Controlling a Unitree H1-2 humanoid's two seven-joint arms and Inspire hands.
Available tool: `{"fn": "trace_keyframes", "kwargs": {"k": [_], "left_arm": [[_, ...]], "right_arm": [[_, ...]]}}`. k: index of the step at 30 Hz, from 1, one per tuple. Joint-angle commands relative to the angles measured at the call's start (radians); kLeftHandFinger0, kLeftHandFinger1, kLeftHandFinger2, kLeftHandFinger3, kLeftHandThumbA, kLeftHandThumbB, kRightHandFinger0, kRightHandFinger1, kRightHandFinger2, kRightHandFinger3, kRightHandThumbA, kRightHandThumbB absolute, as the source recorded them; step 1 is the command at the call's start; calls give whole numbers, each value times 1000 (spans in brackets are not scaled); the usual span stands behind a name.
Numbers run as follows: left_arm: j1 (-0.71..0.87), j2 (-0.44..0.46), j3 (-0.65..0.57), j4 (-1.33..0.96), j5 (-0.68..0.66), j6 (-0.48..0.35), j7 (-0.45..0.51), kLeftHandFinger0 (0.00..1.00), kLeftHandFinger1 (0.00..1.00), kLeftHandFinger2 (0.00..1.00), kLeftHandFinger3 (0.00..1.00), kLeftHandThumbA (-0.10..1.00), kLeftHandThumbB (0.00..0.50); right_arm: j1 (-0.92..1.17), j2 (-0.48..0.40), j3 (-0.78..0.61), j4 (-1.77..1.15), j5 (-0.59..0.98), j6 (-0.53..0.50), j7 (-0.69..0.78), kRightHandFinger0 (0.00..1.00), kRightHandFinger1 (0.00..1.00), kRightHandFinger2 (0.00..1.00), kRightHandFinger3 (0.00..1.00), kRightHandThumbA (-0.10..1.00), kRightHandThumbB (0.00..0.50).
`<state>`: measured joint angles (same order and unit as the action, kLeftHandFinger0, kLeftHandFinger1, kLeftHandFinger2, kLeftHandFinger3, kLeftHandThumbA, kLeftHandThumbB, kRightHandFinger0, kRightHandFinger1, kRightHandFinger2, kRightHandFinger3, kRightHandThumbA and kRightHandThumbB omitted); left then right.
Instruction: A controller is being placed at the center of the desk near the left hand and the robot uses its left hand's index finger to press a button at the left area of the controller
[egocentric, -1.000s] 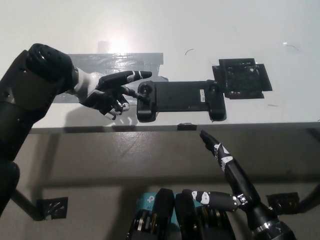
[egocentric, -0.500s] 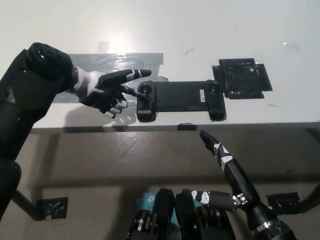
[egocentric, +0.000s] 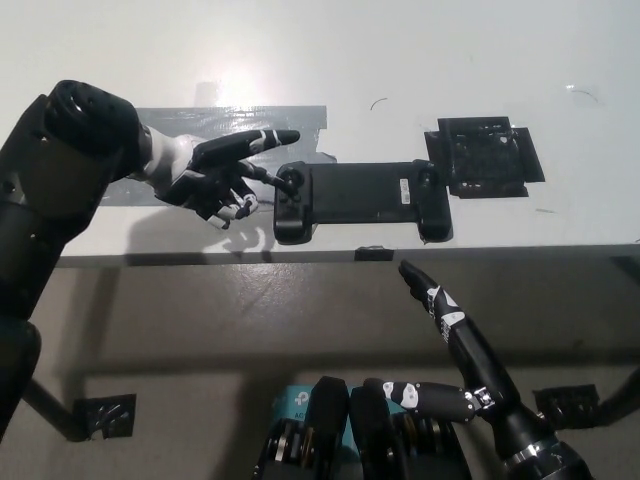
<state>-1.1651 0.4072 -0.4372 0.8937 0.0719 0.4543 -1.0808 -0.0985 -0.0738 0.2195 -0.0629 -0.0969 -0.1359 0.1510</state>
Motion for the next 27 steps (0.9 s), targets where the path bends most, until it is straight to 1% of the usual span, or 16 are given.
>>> {"fn": "trace_keyframes", "kwargs": {"k": [1, 3, 5, 8, 12, 14, 17, 19, 23, 27], "left_arm": [[-26, 14, 17, -17, 17, 16, -11, 0, 0, 90, 1000, 1000, 443], [-26, 12, 14, -13, 21, 16, -21, 0, 0, 72, 1000, 1000, 454], [-25, 11, 20, -11, 17, 16, -21, 0, 0, 77, 1000, 1000, 442], [-8, 19, 16, -35, 25, 16, -17, 0, 0, 86, 1000, 1000, 450], [4, 19, 19, -48, 35, 16, -11, 0, 0, 80, 1000, 1000, 444], [6, 17, 23, -46, 40, 16, -12, 0, 0, 110, 1000, 1000, 451], [15, 18, 23, -67, 47, 16, -1, 0, 0, 221, 1000, 1000, 448], [21, 15, 28, -71, 46, 16, 1, 0, 0, 282, 1000, 1000, 433], [29, 17, 32, -79, 36, 16, -11, 0, 0, 273, 1000, 1000, 412], [36, 19, 25, -80, 40, 16, -14, 0, 0, 279, 1000, 1000, 431]], "right_arm": [[-26, 3, -3, -30, -1, -5, 7, 1000, 1000, 1000, 1000, 974, 233], [-27, 6, -3, -23, -7, -14, 2, 1000, 1000, 1000, 1000, 974, 233], [-33, 3, -4, -21, -6, -12, 5, 1000, 1000, 1000, 1000, 971, 232], [-27, 4, 1, -21, 1, -8, 11, 1000, 1000, 1000, 1000, 962, 229], [-23, 3, 1, -20, -3, -13, 9, 1000, 1000, 1000, 1000, 962, 234], [-21, 3, 2, -22, 0, -11, 10, 1000, 1000, 1000, 1000, 960, 231], [-21, 2, 1, -24, 0, -9, 10, 1000, 1000, 1000, 1000, 956, 229], [-21, 3, 0, -24, 3, -4, 11, 1000, 1000, 1000, 1000, 956, 230], [-24, 4, 2, -13, -1, -9, 10, 1000, 1000, 1000, 1000, 963, 233], [-28, 6, 3, -9, -3, -12, 10, 1000, 1000, 1000, 1000, 962, 230]]}}
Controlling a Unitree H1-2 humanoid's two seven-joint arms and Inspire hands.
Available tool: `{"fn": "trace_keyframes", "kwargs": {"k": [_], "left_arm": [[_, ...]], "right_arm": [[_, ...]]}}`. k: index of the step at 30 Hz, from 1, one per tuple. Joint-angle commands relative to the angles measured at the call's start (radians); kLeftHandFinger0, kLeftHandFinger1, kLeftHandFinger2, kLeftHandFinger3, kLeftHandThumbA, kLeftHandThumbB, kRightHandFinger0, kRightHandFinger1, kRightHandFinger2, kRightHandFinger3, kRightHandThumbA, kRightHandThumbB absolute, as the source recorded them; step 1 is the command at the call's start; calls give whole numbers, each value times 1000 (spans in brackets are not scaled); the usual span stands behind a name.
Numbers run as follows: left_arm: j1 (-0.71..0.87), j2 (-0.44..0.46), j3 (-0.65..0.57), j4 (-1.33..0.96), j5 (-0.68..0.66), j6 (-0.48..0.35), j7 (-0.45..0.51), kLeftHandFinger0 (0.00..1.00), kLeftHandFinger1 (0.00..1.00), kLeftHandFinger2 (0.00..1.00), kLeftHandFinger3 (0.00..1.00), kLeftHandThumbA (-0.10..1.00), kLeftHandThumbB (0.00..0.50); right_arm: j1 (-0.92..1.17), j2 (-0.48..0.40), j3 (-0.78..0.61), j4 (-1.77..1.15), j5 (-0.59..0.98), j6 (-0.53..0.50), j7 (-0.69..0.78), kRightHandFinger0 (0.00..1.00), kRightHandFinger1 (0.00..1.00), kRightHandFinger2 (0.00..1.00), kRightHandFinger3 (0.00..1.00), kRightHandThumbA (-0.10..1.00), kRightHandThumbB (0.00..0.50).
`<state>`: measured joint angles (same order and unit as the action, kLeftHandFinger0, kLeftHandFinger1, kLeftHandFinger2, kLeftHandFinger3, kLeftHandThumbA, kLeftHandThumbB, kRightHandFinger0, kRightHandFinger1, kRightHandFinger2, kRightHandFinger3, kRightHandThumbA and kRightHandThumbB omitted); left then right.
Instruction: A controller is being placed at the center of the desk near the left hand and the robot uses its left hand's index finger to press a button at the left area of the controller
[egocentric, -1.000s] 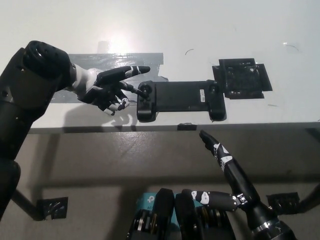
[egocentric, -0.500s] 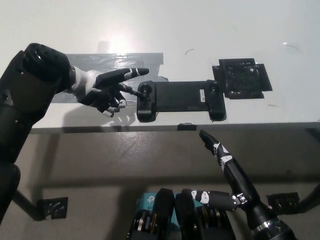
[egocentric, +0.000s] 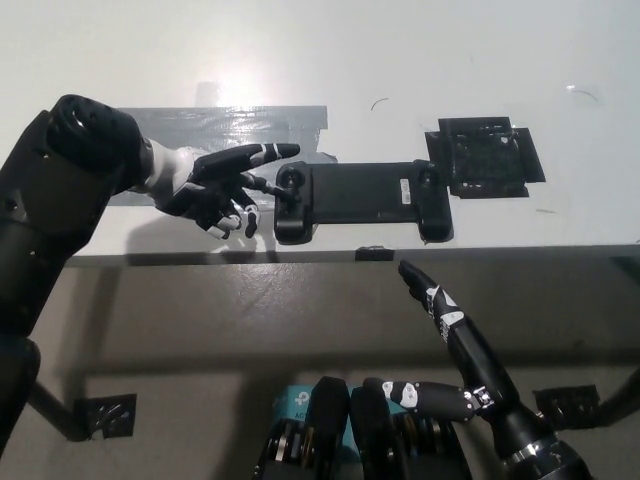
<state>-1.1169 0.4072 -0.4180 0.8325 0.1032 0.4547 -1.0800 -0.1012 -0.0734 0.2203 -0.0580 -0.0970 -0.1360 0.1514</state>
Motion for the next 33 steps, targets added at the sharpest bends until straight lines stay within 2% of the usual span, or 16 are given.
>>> {"fn": "trace_keyframes", "kwargs": {"k": [1, 5, 9, 12, 17, 21, 23, 27, 28, 29, 32, 33], "left_arm": [[-13, 19, 6, -13, 9, 15, -16, 0, 0, 278, 1000, 1000, 432], [10, 13, 17, 24, 4, 15, -2, 0, 0, 209, 1000, 1000, 436], [78, 13, 33, 32, -3, 15, 14, 0, 0, 183, 1000, 1000, 472], [125, 8, 27, 46, 0, -17, 24, 0, 0, 191, 1000, 1000, 482], [142, 4, 18, 70, -9, -30, 28, 0, 0, 141, 1000, 1000, 491], [129, 2, 16, 97, -13, -35, 42, 0, 0, 155, 1000, 1000, 500], [125, 12, 12, 80, -19, -48, 28, 0, 0, 202, 1000, 1000, 500], [127, 33, 21, -6, -42, -15, 8, 0, 0, 202, 1000, 1000, 448], [127, 38, 25, -29, -47, -2, 11, 0, 0, 90, 1000, 1000, 489], [129, 44, 41, -61, -58, 14, 13, 0, 0, 125, 1000, 1000, 429], [113, 71, 75, -163, -104, 15, -15, 0, 0, 135, 1000, 1000, 419], [107, 84, 79, -207, -124, 15, -26, 0, 0, 171, 1000, 1000, 421]], "right_arm": [[-26, 6, 3, -15, -2, -10, 10, 1000, 1000, 1000, 1000, 961, 231], [-24, 7, 6, -17, -4, -9, 11, 1000, 1000, 1000, 1000, 958, 237], [-23, 5, 8, -14, -6, -14, 11, 1000, 1000, 1000, 1000, 963, 249], [-15, 4, 8, -20, -5, -5, 12, 1000, 1000, 1000, 1000, 966, 253], [-15, 9, 4, -8, 6, -15, 9, 1000, 1000, 1000, 1000, 953, 246], [-18, 11, 1, -3, 2, -18, 4, 1000, 1000, 1000, 1000, 955, 248], [-14, 12, 4, -2, -1, -18, 4, 1000, 1000, 1000, 1000, 956, 246], [2, 9, 9, -12, -11, -12, 3, 1000, 1000, 1000, 1000, 979, 259], [2, 8, 9, -12, -13, -11, 4, 1000, 1000, 1000, 1000, 981, 259], [6, 5, 11, -12, -14, -15, 5, 1000, 1000, 1000, 1000, 983, 259], [6, 5, 10, -13, -10, -12, 5, 1000, 1000, 1000, 1000, 982, 248], [4, 3, 10, -12, -11, -13, 7, 1000, 1000, 1000, 1000, 983, 246]]}}
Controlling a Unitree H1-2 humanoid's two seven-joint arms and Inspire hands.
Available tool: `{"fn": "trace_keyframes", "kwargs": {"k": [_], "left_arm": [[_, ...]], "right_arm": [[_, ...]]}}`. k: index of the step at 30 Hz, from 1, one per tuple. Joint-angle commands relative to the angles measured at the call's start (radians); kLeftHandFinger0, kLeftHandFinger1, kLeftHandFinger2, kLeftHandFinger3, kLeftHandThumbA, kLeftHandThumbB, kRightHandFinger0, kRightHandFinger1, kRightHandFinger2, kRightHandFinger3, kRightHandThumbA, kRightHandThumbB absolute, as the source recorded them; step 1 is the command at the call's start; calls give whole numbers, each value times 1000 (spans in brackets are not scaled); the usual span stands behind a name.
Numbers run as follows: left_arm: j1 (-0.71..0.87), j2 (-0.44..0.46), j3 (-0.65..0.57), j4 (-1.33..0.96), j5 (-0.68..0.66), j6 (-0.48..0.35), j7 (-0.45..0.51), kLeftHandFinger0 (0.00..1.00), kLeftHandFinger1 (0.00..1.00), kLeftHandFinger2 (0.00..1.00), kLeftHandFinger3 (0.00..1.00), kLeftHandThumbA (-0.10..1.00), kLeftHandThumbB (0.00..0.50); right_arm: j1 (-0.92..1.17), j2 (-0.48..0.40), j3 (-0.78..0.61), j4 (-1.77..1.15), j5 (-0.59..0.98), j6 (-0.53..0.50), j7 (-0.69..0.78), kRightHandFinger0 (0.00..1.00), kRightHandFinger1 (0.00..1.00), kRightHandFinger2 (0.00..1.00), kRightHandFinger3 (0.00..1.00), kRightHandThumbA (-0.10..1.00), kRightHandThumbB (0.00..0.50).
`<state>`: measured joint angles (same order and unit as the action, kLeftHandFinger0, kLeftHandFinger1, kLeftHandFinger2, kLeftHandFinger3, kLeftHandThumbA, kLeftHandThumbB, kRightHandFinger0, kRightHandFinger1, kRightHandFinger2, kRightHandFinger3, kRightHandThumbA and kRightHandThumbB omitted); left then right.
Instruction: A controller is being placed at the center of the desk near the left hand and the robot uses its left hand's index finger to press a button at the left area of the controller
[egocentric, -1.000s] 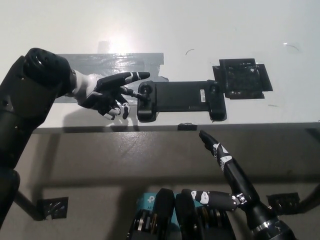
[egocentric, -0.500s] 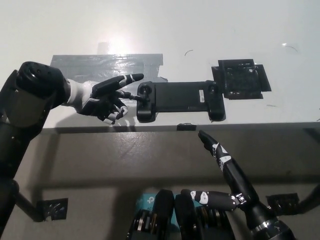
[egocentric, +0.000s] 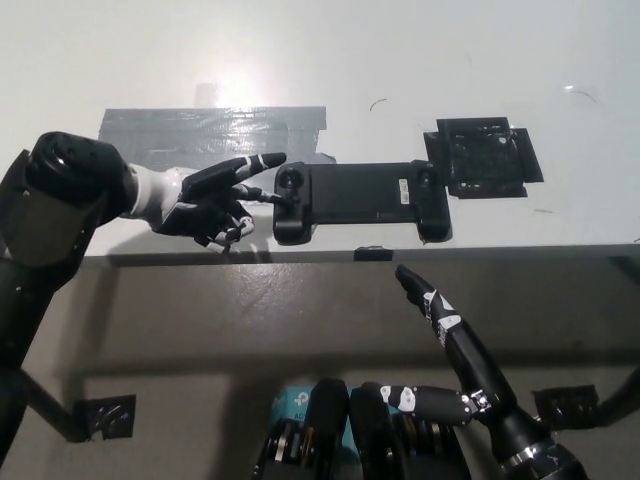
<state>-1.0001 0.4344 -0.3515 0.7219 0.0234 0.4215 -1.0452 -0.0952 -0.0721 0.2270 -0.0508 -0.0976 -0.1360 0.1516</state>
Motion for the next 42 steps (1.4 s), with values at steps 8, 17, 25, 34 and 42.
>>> {"fn": "trace_keyframes", "kwargs": {"k": [8, 17, 25, 34, 42], "left_arm": [[-13, 177, -5, -392, -308, 49, -5, 0, 0, 210, 1000, 1000, 426], [260, 214, 127, -918, -531, 49, 361, 544, 74, 164, 1000, 1000, 350], [752, -135, 333, -1122, -161, -112, 572, 1000, 1000, 1000, 1000, 1000, 280], [966, -314, 373, -829, 86, -620, 778, 1000, 1000, 1000, 1000, 1000, 239], [948, -361, 389, -725, 162, -755, 869, 1000, 1000, 1000, 1000, 1000, 269]], "right_arm": [[3, 2, 4, -16, 8, -6, 14, 1000, 1000, 1000, 1000, 970, 257], [10, 9, 8, -12, 10, -12, 12, 1000, 1000, 1000, 1000, 956, 257], [26, 12, 8, -2, 18, -31, 11, 1000, 1000, 1000, 1000, 962, 261], [35, 26, 2, 14, 23, -54, -3, 1000, 1000, 1000, 1000, 949, 243], [24, 38, -5, 24, 30, -67, -11, 1000, 1000, 1000, 1000, 945, 254]]}}
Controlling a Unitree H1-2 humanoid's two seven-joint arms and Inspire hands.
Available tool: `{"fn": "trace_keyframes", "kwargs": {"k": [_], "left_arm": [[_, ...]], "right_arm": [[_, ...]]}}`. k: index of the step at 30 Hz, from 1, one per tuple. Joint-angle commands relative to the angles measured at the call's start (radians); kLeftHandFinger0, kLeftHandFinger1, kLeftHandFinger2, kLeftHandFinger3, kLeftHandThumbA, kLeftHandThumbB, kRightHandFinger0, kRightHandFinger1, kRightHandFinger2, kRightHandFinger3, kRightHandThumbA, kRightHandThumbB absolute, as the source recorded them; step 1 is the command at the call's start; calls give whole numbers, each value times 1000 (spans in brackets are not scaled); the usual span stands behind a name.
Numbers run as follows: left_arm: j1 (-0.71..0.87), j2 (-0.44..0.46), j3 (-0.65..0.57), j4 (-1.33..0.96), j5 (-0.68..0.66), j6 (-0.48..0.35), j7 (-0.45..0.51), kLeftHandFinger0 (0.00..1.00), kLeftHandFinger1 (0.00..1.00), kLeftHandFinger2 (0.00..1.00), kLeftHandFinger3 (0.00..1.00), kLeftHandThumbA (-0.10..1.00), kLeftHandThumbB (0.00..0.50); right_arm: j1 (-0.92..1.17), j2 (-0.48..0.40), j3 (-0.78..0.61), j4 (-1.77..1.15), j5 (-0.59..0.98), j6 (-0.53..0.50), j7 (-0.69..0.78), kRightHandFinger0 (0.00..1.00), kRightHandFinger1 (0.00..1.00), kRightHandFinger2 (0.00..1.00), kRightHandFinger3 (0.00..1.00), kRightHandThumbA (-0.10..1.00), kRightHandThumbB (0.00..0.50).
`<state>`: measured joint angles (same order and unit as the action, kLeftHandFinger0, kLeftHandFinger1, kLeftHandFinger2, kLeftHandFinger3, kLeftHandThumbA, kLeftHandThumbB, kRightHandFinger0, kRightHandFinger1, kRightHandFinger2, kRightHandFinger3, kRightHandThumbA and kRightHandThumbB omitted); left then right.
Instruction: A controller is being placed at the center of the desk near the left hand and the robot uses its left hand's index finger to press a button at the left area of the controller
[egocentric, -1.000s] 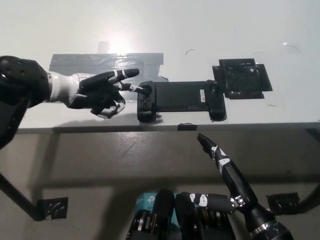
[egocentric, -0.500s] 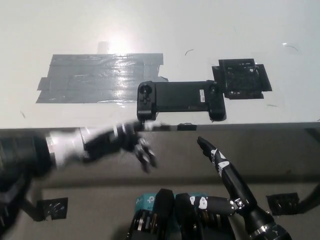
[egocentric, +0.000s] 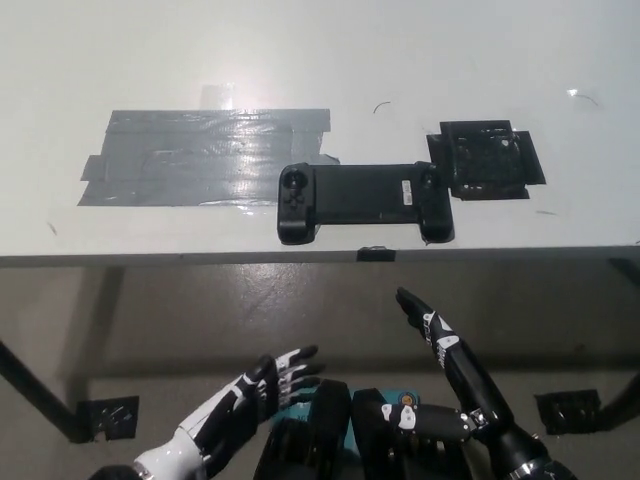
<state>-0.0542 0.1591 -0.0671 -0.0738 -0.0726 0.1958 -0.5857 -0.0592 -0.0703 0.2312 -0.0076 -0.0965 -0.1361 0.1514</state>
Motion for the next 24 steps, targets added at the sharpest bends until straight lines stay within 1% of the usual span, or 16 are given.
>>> {"fn": "trace_keyframes", "kwargs": {"k": [1, 4, 7, 10, 12, 13, 15, 16, 18, 21, 24], "left_arm": [[7, -91, 99, 69, 274, -533, 418, 1000, 1000, 1000, 1000, 1000, 277], [20, -103, 87, 71, 303, -556, 432, 1000, 1000, 1000, 1000, 1000, 286], [21, -106, 78, 81, 341, -589, 455, 1000, 1000, 1000, 1000, 1000, 270], [16, -113, 73, 103, 357, -629, 471, 1000, 1000, 1000, 1000, 1000, 284], [15, -113, 65, 119, 374, -657, 483, 1000, 1000, 1000, 1000, 1000, 297], [16, -113, 60, 124, 380, -666, 490, 1000, 1000, 1000, 1000, 1000, 303], [21, -111, 49, 122, 394, -666, 502, 1000, 1000, 1000, 1000, 1000, 299], [25, -111, 46, 118, 403, -666, 505, 1000, 1000, 1000, 1000, 1000, 279], [29, -112, 44, 116, 416, -666, 516, 1000, 1000, 1000, 1000, 1000, 264], [40, -108, 25, 112, 446, -666, 563, 1000, 1000, 1000, 1000, 1000, 221], [39, -101, 5, 117, 454, -666, 600, 1000, 1000, 1000, 1000, 1000, 214]], "right_arm": [[-13, 36, -11, -20, 29, -71, -13, 1000, 1000, 1000, 1000, 947, 253], [-14, 37, -14, -22, 33, -72, -14, 1000, 1000, 1000, 1000, 955, 250], [-21, 36, -16, -24, 30, -74, -15, 1000, 1000, 1000, 1000, 977, 247], [-22, 39, -20, -21, 24, -84, -25, 1000, 1000, 1000, 1000, 1000, 239], [-17, 44, -25, -18, 25, -98, -34, 1000, 1000, 1000, 1000, 1000, 246], [-13, 45, -26, -20, 26, -99, -36, 1000, 1000, 1000, 1000, 1000, 247], [-5, 45, -27, -24, 26, -98, -37, 1000, 1000, 1000, 1000, 1000, 247], [-2, 46, -29, -30, 30, -90, -37, 1000, 1000, 1000, 1000, 1000, 249], [-1, 47, -29, -31, 36, -86, -34, 1000, 1000, 1000, 1000, 1000, 245], [2, 51, -31, -33, 45, -78, -31, 1000, 1000, 1000, 1000, 1000, 243], [1, 54, -32, -29, 45, -83, -32, 1000, 1000, 1000, 1000, 1000, 243]]}}
